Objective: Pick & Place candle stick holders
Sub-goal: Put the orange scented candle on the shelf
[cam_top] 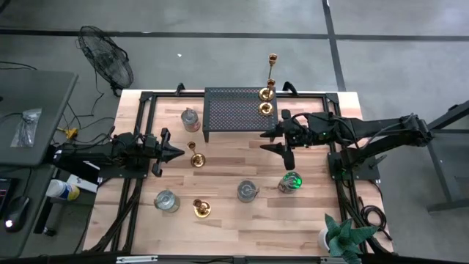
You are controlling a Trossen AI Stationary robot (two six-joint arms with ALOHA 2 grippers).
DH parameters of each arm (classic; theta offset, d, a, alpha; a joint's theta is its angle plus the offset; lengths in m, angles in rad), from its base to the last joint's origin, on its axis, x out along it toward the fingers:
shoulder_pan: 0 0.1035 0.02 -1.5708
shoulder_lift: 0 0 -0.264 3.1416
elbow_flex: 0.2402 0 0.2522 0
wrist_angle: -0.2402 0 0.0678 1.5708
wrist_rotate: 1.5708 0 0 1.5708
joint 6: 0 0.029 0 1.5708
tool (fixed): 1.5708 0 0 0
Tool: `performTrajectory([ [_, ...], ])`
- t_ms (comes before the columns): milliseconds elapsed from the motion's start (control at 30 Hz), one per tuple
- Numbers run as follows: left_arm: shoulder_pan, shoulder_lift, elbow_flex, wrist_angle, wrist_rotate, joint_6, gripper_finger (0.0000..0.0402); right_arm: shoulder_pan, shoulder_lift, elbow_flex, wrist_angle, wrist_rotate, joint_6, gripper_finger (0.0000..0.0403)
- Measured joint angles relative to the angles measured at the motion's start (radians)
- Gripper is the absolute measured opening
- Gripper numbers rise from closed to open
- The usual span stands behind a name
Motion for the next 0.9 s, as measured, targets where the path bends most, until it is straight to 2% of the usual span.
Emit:
performTrajectory([
  [233,0.0,0.0,0.0,0.017,-0.003,-0.005,0.0001,0.0,0.0,0.0,0.0,0.0,0.0,0.0174],
  [433,0.0,0.0,0.005,0.019,0.025,-0.095,0.0001,0.0,0.0,0.0,0.0,0.0,0.0,0.0174],
  [600,0.0,0.001,0.088,-0.164,0.019,-0.075,0.0001,0.0,0.0,0.0,0.0,0.0,0.0,0.0174],
  [900,0.0,0.068,0.2,-0.329,0.001,-0.127,0.0001,0.0,0.0,0.0,0.0,0.0,0.0,0.0174],
])
